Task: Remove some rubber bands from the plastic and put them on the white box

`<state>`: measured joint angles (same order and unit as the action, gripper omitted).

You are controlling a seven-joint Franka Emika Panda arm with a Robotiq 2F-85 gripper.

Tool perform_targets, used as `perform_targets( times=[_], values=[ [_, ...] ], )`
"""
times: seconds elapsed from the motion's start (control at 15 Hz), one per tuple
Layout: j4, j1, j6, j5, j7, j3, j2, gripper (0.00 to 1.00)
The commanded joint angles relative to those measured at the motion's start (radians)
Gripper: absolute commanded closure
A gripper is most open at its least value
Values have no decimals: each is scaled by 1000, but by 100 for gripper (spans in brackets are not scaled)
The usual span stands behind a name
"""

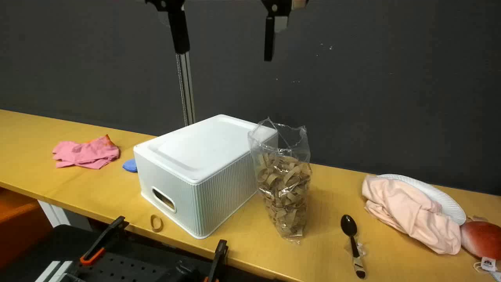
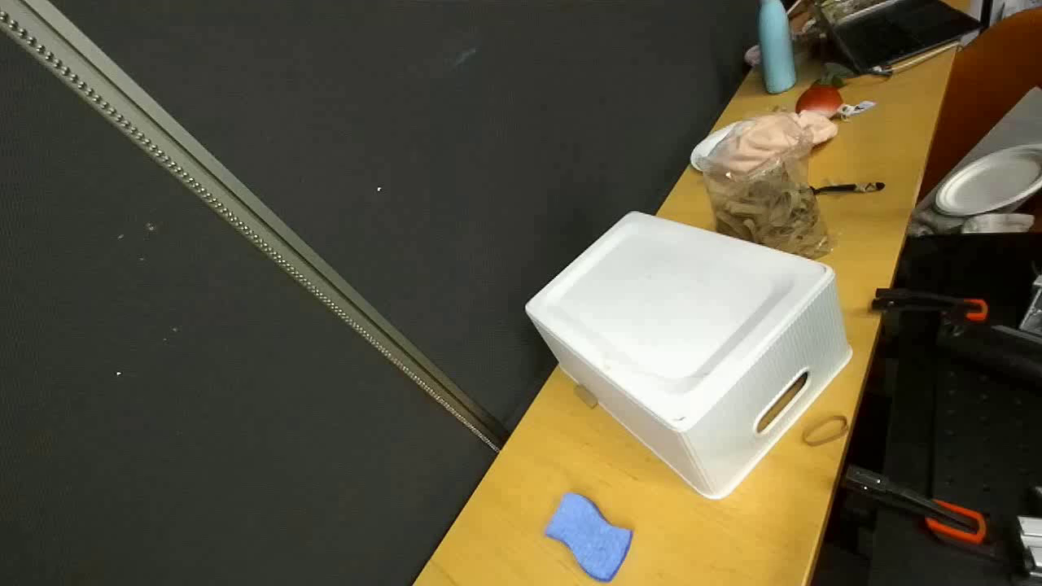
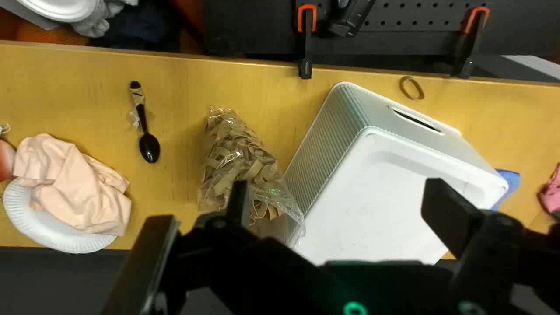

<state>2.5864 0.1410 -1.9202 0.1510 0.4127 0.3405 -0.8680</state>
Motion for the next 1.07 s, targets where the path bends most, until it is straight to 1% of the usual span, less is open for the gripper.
perform_targets(
  times=[0.0,0.33,0.6,0.73,1.0],
  values=[
    [-2,1,2,-1,0,-1,1,0],
    [-2,1,2,-1,0,-1,1,0],
    [-27,-37,-43,-34,-7,-6,53,0],
    [-36,-50,-95,-40,-10,-8,84,0],
    [-72,-73,-207,-56,-10,-5,191,0]
  ],
)
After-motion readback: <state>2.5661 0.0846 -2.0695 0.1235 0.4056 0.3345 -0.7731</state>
